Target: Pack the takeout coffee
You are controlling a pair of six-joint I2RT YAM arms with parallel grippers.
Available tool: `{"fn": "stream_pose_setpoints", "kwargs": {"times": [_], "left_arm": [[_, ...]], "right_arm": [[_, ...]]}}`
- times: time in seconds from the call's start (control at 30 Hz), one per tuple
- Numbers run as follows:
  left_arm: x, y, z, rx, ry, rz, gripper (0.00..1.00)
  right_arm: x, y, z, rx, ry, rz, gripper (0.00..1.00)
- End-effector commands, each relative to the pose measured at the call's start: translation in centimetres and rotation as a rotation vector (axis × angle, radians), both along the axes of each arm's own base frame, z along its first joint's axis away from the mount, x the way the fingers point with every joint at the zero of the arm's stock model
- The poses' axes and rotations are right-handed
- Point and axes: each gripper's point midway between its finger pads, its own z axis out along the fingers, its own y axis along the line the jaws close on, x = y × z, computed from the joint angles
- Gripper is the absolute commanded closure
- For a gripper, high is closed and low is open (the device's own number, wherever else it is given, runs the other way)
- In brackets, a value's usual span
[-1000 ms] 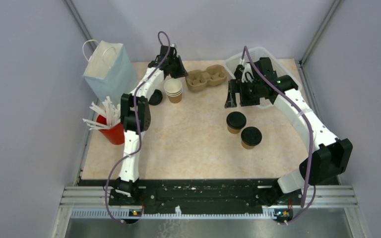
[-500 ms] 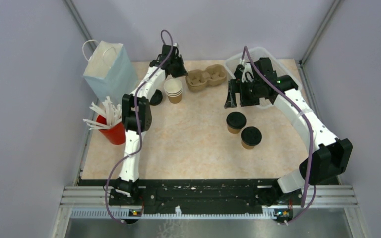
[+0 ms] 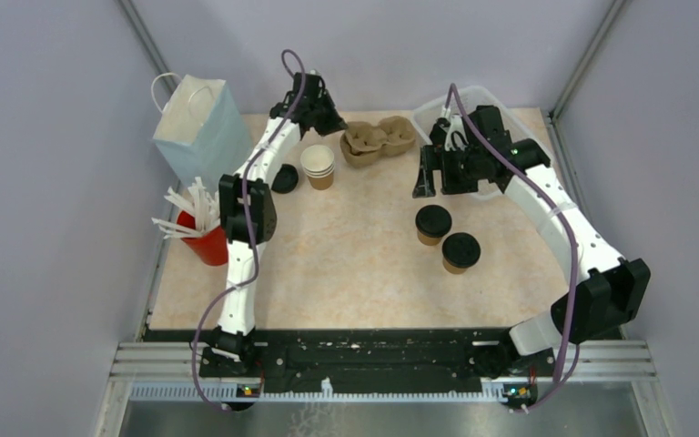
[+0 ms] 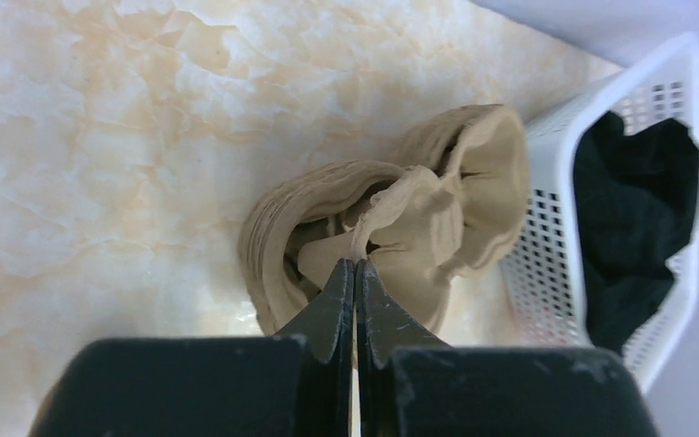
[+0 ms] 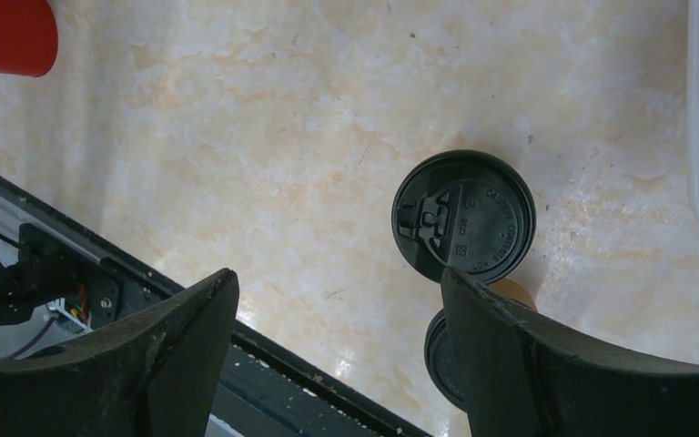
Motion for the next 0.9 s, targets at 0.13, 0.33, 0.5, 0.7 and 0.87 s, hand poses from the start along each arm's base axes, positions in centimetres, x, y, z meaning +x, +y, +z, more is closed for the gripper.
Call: {"fn": "stream_pose_setpoints", "kwargs": {"times": [0.13, 0.33, 0.5, 0.7, 0.87], "left_arm": [[-0.8, 0.3, 11.1, -0.251, -0.059, 0.073, 1.00], [-1.7, -2.3, 10.8, -0.492, 0.042, -0.013, 1.00], [-0.9, -2.5, 8.2, -0.607, 0.119, 0.009, 1.00], [-1.7, -2.8, 9.2, -0.635, 0.134, 0.037, 1.00], [-3.1, -3.6, 9.2, -0.695, 0.172, -0.001, 1.00]], "right_arm": [[0.2, 0.0, 3.1, 0.033, -0.104, 0.004, 0.17], [0.2, 0.1, 3.3, 0.039, -0.106, 0.003, 0.17], [0.1, 0.1, 3.4, 0.040, -0.105, 0.002, 0.16], [1.4, 0.5, 3.7, 0.064, -0.094, -0.045, 0.14], [5.2, 2.4, 3.9, 0.176, -0.056, -0.156, 0.14]]}}
